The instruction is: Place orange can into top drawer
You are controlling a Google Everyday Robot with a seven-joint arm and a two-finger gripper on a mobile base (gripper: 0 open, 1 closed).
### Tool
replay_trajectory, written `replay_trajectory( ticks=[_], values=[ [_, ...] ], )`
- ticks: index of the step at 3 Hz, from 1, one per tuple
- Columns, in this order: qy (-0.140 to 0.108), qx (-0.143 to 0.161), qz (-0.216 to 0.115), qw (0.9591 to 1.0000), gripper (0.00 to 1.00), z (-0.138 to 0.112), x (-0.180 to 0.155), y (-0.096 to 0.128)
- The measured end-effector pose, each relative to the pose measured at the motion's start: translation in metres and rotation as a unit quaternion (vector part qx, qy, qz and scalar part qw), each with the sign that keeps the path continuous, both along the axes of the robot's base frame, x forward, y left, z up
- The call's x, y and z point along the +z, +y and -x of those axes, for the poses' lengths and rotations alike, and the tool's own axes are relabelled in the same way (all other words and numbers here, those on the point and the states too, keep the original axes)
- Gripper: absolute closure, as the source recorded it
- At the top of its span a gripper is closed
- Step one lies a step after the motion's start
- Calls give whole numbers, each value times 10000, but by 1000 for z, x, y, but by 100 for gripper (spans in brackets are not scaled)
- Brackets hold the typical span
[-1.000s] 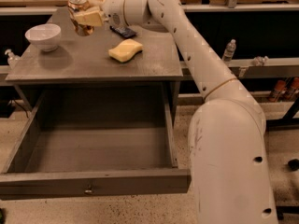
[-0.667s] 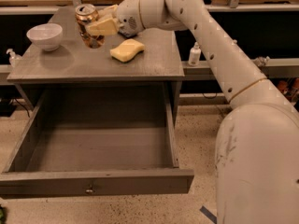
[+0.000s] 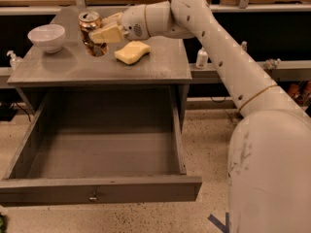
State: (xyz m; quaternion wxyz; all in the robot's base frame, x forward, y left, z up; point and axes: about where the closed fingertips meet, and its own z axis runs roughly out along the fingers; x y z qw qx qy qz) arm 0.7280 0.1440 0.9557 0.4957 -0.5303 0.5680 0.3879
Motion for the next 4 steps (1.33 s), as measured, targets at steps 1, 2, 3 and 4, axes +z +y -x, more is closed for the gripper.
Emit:
replay_trajectory(
  ticks=[1,2,3,4],
  values=[
    [476,313,-81,9983,100,36,-25,9],
    [709,390,-377,9960,100,81,-20,5],
    [1030,519,-280,9929,100,113,-51,5],
    [1030,519,-280,9929,100,113,-51,5]
  ],
)
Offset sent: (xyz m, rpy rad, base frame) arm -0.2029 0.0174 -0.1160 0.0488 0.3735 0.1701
